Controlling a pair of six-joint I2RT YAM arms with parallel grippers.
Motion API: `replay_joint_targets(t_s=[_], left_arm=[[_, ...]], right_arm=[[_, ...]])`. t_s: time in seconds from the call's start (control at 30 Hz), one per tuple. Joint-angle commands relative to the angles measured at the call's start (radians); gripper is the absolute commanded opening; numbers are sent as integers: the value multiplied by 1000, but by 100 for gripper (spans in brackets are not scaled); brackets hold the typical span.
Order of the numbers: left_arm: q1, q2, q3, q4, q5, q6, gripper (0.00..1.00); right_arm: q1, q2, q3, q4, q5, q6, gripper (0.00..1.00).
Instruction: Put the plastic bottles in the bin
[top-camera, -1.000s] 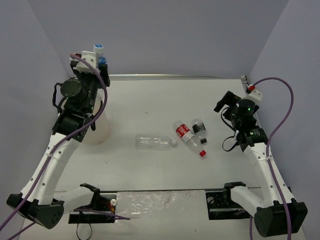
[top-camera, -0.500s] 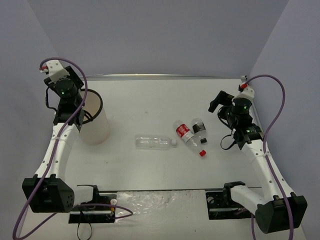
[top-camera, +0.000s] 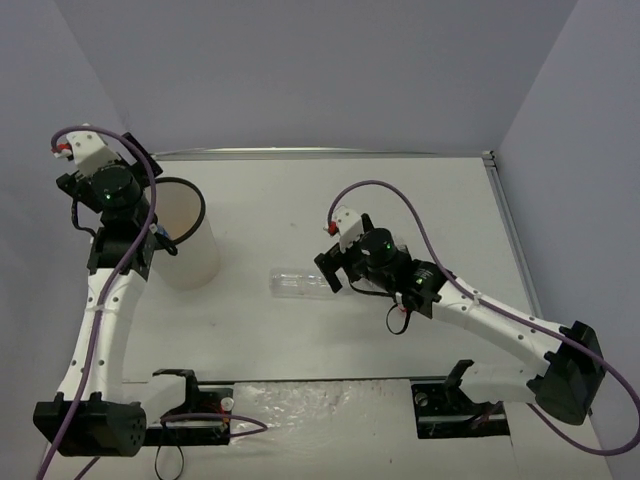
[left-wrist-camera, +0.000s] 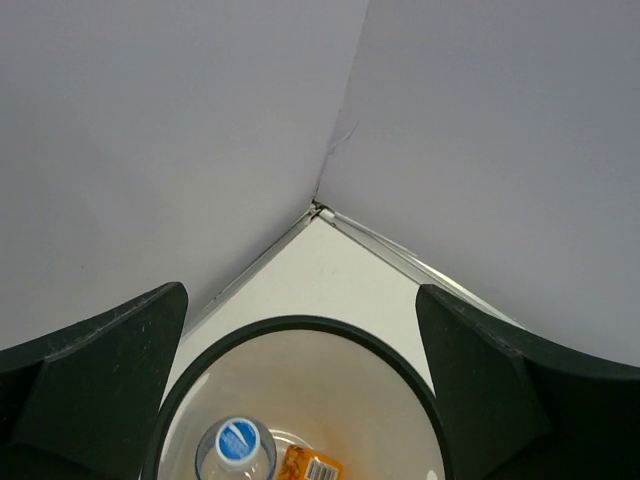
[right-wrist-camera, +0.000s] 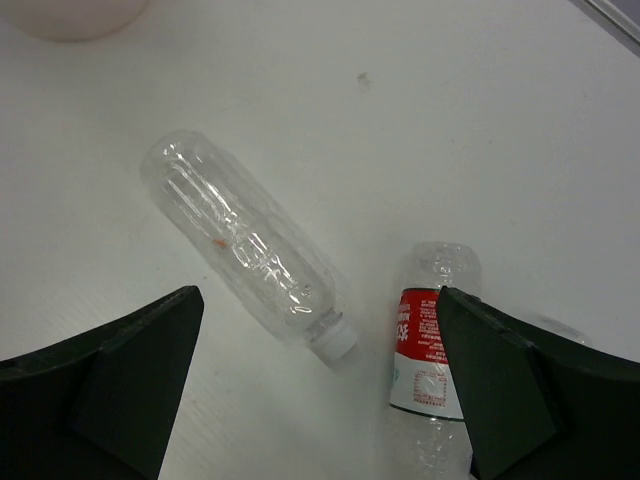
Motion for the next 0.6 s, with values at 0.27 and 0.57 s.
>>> replay_joint_targets(t_s=[0.27, 0.57], left_arm=[[-1, -79, 188, -279, 518, -84, 97], [-283, 19, 203, -337, 558, -162, 97]], right_arm=[[-1, 32, 23, 108, 199, -53, 100], [-245, -33, -19, 121, 320, 282, 100]])
